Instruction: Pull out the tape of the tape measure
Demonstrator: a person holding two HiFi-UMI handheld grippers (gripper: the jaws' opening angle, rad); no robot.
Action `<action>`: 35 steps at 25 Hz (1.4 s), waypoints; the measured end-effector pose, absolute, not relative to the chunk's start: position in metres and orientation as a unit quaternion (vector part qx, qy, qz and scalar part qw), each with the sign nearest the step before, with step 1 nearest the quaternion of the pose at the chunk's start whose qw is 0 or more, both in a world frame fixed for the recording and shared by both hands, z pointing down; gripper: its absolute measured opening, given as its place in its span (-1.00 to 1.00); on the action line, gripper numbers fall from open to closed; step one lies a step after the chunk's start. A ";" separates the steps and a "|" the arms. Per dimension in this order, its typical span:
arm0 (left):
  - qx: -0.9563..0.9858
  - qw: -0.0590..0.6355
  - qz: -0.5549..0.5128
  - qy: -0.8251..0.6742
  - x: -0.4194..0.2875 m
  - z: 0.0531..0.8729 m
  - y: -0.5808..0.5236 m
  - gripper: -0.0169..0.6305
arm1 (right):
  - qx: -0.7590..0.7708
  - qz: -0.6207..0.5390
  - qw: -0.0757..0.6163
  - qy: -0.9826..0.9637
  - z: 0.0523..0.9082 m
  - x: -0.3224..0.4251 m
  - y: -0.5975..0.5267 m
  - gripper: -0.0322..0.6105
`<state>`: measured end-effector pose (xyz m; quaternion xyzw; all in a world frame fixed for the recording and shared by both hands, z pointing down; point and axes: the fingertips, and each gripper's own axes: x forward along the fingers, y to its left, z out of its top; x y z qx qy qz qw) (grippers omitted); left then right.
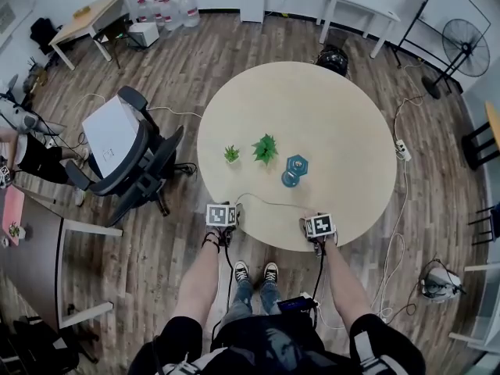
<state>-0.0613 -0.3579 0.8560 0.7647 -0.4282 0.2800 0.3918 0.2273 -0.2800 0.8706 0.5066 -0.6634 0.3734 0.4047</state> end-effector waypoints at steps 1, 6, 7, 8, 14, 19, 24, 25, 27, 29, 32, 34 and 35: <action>0.766 0.383 0.280 -0.433 -0.063 0.850 -0.359 -0.28 | 0.512 0.368 0.401 -0.664 0.866 0.229 -0.279 0.13; 0.781 0.329 0.230 -0.477 -0.078 0.788 -0.376 -0.19 | 0.566 0.317 0.335 -0.684 0.798 0.240 -0.291 0.10; 0.787 0.312 0.210 -0.490 -0.081 0.769 -0.383 -0.20 | 0.579 0.302 0.314 -0.689 0.778 0.243 -0.297 0.07; 0.792 0.292 0.190 -0.501 -0.084 0.749 -0.389 -0.20 | 0.591 0.286 0.293 -0.695 0.757 0.245 -0.303 0.06; 0.825 0.140 0.082 -0.542 -0.089 0.605 -0.401 -0.20 | 0.631 0.159 0.179 -0.738 0.626 0.245 -0.332 0.02; 0.833 0.010 0.002 -0.554 -0.087 0.485 -0.384 -0.20 | 0.646 0.043 0.091 -0.757 0.517 0.235 -0.333 -0.02; 0.824 -0.074 -0.043 -0.560 -0.087 0.406 -0.356 -0.20 | 0.655 -0.046 0.020 -0.754 0.434 0.225 -0.313 -0.11; 0.823 -0.083 -0.049 -0.560 -0.087 0.398 -0.352 -0.20 | 0.657 -0.056 0.010 -0.751 0.424 0.224 -0.310 -0.14; 0.821 -0.092 -0.053 -0.561 -0.086 0.389 -0.348 -0.20 | 0.661 -0.071 -0.002 -0.747 0.411 0.224 -0.305 -0.21; 0.818 -0.098 -0.053 -0.564 -0.086 0.386 -0.344 -0.25 | 0.661 -0.076 -0.006 -0.747 0.407 0.222 -0.301 -0.25; 0.806 -0.109 -0.050 -0.580 -0.089 0.384 -0.340 -0.77 | 0.666 -0.079 -0.006 -0.742 0.406 0.221 -0.299 -0.51; 0.803 -0.115 -0.052 -0.583 -0.089 0.381 -0.337 -0.94 | 0.671 -0.084 -0.009 -0.737 0.404 0.222 -0.296 -0.89; 0.803 -0.116 -0.053 -0.582 -0.088 0.380 -0.336 -0.94 | 0.671 -0.086 -0.012 -0.736 0.403 0.222 -0.294 -0.89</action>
